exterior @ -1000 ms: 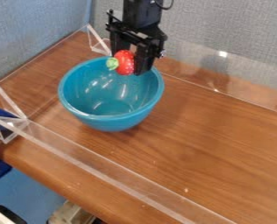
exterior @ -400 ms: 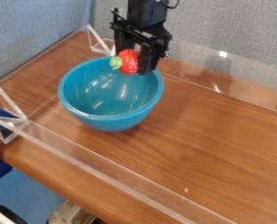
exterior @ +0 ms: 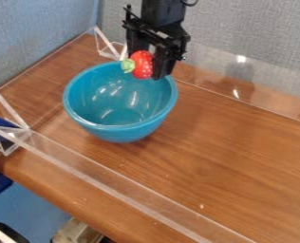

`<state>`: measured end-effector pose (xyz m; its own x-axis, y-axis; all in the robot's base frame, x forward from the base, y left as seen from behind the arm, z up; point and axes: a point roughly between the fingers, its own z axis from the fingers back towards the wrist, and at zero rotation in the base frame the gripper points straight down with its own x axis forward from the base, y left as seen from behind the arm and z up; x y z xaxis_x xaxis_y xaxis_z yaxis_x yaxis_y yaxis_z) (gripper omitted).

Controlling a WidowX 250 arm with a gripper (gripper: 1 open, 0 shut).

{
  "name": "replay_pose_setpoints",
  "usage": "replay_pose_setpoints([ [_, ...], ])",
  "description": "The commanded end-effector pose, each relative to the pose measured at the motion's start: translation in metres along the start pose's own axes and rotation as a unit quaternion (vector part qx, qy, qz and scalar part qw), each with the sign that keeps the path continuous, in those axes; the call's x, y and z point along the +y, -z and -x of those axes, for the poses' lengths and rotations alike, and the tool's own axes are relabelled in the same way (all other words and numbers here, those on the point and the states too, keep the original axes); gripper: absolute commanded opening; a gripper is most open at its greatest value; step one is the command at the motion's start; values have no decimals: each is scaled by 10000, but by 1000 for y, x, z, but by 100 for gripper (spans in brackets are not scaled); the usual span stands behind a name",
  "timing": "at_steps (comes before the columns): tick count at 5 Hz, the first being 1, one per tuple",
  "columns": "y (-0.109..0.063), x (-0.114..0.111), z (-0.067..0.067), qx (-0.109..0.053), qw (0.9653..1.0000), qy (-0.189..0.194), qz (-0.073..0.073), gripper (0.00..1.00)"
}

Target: Remove the strawberry from inside the blue bowl and put it on the table

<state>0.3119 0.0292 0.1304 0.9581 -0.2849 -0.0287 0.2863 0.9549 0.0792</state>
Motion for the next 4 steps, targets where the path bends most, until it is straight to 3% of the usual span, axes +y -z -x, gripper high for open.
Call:
replay_pose_setpoints([
  [1, -29, -2, 1, -420, 9989, 56, -186, 0],
  [4, -39, -11, 2, -510, 9980, 230, -291, 0],
])
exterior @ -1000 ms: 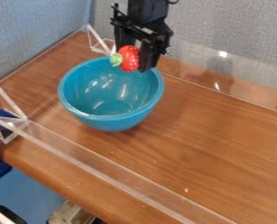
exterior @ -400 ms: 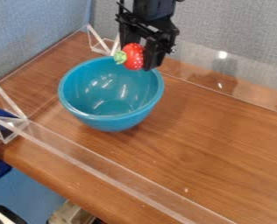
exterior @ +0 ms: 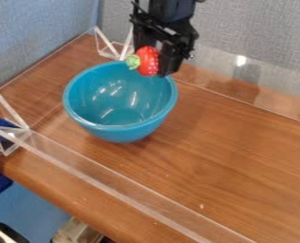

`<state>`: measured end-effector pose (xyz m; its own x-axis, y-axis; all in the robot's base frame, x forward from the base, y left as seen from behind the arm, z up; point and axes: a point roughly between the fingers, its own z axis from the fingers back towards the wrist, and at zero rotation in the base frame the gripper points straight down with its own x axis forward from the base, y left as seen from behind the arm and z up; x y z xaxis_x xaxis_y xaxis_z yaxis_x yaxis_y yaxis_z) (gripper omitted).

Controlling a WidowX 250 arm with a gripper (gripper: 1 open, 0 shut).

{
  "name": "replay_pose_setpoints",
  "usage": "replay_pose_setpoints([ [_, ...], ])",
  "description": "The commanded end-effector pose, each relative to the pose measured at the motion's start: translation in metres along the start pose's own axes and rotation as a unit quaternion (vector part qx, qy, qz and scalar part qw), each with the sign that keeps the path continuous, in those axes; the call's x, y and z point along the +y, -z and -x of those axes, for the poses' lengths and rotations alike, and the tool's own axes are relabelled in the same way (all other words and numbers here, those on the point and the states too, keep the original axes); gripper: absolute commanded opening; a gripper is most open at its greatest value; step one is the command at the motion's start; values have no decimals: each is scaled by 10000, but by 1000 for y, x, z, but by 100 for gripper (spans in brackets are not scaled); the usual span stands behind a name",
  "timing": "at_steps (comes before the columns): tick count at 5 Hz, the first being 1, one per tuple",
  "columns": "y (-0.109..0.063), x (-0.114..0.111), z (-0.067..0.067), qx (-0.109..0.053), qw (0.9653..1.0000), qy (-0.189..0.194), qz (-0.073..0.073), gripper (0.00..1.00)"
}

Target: Remove the strawberry from inside the blue bowl and put it on the table

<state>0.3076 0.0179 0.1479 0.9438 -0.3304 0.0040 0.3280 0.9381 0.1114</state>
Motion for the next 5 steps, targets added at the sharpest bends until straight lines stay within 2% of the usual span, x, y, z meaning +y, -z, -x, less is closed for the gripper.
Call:
replay_pose_setpoints([
  [1, -25, -3, 0, -368, 9991, 63, -181, 0],
  [5, -30, -24, -1, -467, 9979, 356, -256, 0],
])
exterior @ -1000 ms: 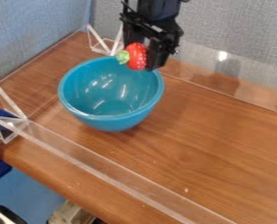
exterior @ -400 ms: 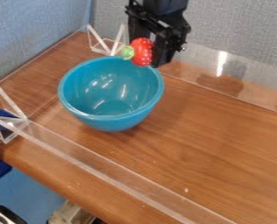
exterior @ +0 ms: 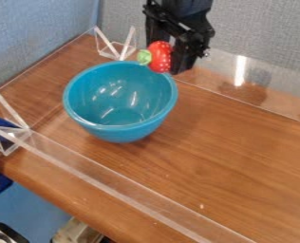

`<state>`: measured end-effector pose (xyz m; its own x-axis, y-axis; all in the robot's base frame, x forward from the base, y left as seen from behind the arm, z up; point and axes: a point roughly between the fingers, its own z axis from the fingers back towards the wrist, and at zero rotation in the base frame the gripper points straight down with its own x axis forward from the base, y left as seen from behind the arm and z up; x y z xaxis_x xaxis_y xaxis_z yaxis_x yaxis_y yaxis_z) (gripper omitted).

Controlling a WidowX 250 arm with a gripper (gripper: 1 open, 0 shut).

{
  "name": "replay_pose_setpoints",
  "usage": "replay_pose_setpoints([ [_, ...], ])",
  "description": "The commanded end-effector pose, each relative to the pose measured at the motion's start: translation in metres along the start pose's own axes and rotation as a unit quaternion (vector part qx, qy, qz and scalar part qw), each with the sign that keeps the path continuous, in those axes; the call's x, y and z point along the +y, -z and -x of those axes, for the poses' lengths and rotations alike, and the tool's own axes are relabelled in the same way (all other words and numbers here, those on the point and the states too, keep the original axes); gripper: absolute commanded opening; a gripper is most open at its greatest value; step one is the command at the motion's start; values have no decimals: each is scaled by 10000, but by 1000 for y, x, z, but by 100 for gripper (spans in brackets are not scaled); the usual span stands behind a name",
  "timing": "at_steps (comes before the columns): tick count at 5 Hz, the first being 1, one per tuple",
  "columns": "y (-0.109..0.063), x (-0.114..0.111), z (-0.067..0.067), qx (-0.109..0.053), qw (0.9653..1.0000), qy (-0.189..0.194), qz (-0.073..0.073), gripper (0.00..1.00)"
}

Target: Remove the strawberry from inside the blue bowl and put it on the table

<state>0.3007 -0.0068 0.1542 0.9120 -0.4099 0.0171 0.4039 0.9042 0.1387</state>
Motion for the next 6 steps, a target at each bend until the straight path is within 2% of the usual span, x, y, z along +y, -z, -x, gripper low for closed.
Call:
replay_pose_setpoints([
  [1, -22, -3, 0, -360, 9992, 11, -149, 0],
  [2, -17, -3, 2, -330, 9994, 20, -129, 0],
  [6, -18, -18, 10, -447, 9987, 212, -91, 0],
])
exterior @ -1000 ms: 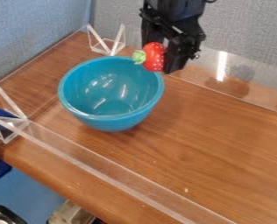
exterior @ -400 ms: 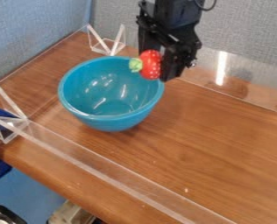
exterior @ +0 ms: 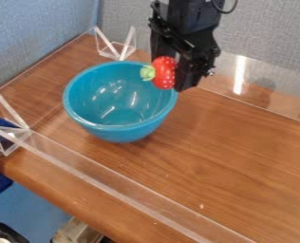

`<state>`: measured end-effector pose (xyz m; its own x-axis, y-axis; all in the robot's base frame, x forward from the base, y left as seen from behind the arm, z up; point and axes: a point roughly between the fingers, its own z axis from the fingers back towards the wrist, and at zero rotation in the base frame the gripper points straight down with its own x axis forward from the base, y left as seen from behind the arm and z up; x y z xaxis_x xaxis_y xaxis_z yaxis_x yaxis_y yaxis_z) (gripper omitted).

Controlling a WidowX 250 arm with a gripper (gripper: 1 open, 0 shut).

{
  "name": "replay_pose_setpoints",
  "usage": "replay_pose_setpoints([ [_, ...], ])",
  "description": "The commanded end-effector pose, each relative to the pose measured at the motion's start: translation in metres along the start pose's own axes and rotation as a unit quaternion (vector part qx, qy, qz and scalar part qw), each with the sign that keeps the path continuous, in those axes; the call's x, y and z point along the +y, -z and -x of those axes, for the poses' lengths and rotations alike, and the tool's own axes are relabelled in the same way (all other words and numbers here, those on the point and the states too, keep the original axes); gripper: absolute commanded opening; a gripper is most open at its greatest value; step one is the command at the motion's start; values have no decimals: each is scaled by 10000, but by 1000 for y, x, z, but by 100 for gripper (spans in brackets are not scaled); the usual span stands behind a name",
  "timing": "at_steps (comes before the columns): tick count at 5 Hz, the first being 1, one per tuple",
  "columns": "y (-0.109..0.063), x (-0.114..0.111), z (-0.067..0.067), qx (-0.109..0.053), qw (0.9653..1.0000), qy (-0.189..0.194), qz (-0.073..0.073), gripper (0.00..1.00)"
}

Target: Remove the strawberry from inside the blue bowl and put it on the table

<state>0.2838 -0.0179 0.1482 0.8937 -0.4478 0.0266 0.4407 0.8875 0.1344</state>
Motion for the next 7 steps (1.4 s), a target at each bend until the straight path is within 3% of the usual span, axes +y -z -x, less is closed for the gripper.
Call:
replay_pose_setpoints([
  [1, -21, -4, 1, -397, 9991, 62, -116, 0],
  [5, -28, -27, 9, -648, 9972, 367, -77, 0],
  [7, -14, -36, 12, -679, 9967, 444, 17, 0],
])
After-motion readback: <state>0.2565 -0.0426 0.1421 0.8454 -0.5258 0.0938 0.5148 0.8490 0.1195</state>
